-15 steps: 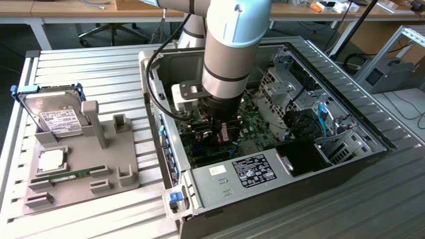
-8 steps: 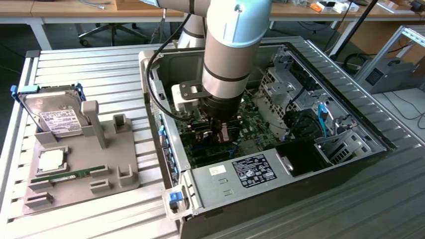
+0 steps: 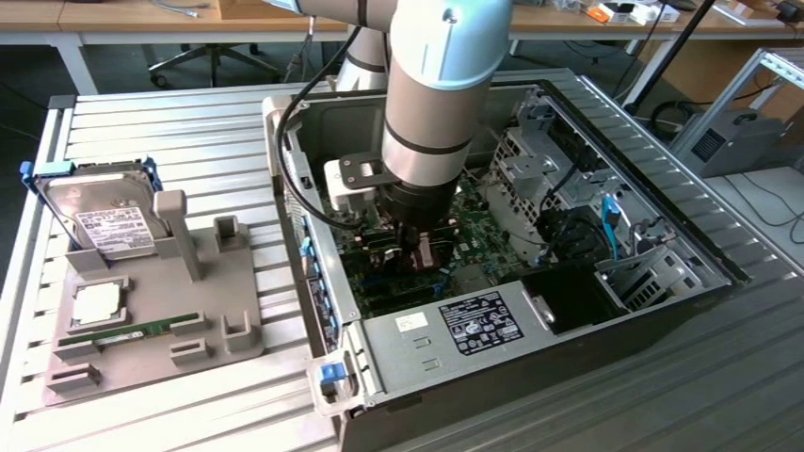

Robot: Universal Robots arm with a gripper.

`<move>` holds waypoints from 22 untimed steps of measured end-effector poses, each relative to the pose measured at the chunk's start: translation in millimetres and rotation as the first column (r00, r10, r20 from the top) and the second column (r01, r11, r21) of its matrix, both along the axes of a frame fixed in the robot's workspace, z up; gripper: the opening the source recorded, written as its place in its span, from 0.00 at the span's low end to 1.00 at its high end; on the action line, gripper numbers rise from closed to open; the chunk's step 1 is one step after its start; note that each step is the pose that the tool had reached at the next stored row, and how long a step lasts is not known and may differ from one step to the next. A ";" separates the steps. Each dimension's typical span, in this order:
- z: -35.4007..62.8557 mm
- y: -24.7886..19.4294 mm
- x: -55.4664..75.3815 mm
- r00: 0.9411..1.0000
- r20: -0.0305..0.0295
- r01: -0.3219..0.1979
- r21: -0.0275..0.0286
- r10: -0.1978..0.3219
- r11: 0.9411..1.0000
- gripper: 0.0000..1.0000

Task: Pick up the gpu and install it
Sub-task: 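Insert the gpu into the slot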

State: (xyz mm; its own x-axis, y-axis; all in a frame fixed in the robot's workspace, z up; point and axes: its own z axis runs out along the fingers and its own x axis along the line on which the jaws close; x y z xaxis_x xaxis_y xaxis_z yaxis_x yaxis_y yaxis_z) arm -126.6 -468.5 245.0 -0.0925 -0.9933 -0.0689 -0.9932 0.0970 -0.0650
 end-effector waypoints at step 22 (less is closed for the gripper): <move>-1.3 0.0 -1.5 1.000 0.003 -0.003 0.000 0.003 1.000 0.27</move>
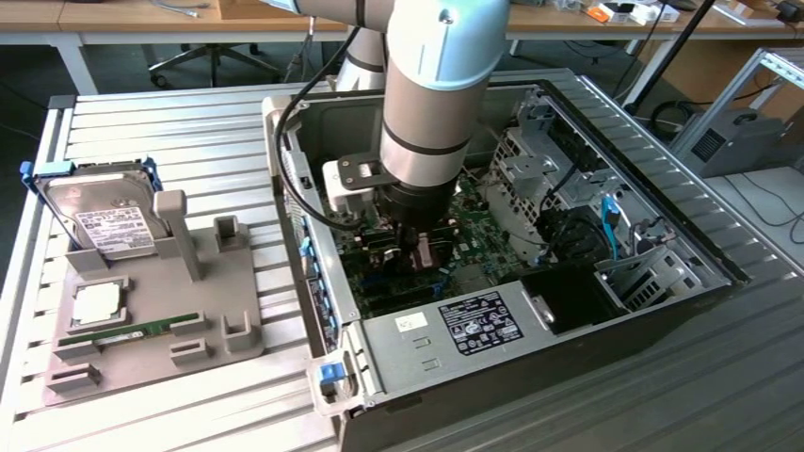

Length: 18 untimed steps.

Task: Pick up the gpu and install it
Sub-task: 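Insert the gpu into the slot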

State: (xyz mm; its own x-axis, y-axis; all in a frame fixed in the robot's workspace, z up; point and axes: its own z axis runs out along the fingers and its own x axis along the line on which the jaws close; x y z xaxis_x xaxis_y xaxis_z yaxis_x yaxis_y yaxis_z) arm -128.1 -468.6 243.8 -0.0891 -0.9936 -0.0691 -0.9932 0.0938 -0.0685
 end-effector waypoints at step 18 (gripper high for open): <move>0.0 0.0 0.0 1.000 0.000 -0.015 0.000 0.015 1.000 0.27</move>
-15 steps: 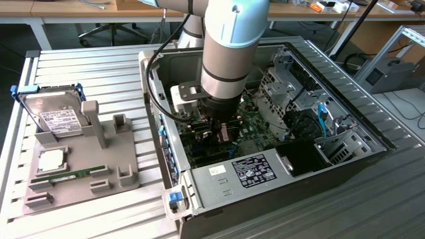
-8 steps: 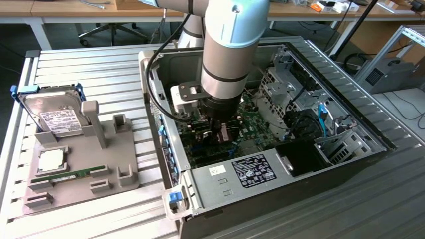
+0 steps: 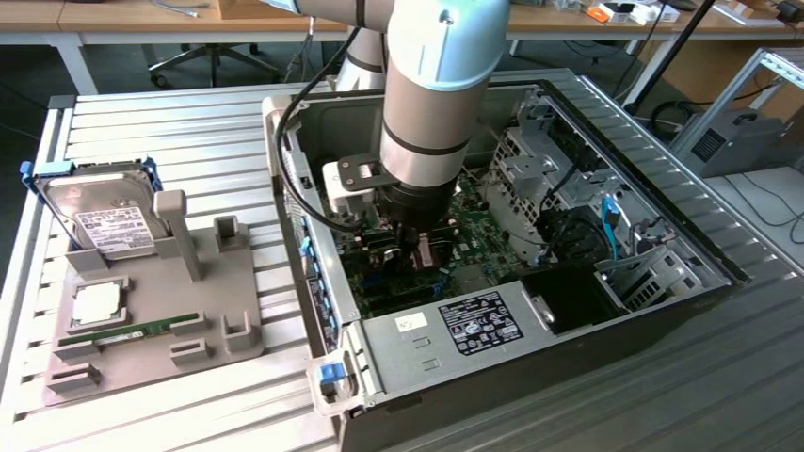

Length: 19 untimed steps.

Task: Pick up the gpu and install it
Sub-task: 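Insert the gpu into the slot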

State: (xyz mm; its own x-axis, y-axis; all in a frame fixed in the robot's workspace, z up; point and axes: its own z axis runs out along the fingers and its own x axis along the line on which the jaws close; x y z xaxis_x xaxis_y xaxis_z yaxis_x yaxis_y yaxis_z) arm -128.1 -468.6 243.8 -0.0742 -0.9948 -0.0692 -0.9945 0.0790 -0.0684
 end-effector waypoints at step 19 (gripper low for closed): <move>48.8 1.6 0.0 1.000 0.000 0.000 -0.004 0.000 1.000 0.35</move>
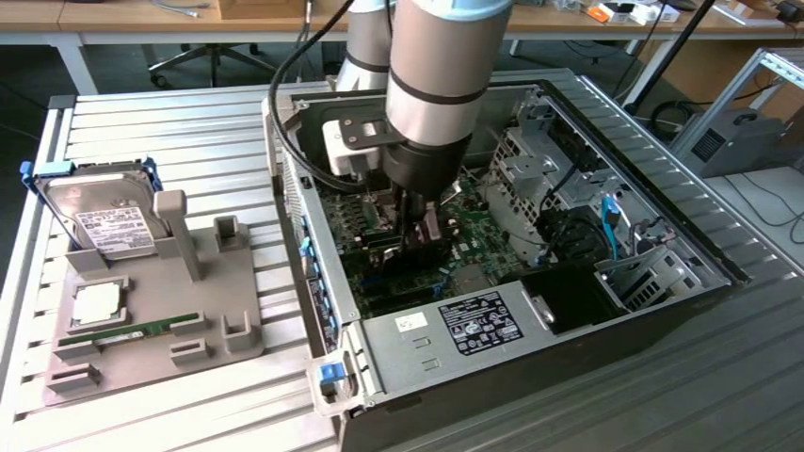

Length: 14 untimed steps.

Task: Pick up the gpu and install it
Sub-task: 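Insert the gpu into the slot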

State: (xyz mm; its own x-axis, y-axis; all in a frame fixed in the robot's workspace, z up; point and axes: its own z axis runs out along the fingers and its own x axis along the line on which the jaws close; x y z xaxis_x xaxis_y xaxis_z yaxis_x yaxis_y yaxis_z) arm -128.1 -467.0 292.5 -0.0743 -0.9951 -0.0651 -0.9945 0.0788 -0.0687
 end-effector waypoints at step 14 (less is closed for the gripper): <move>37.8 1.9 -0.1 1.000 0.001 0.000 -0.002 0.000 1.000 0.35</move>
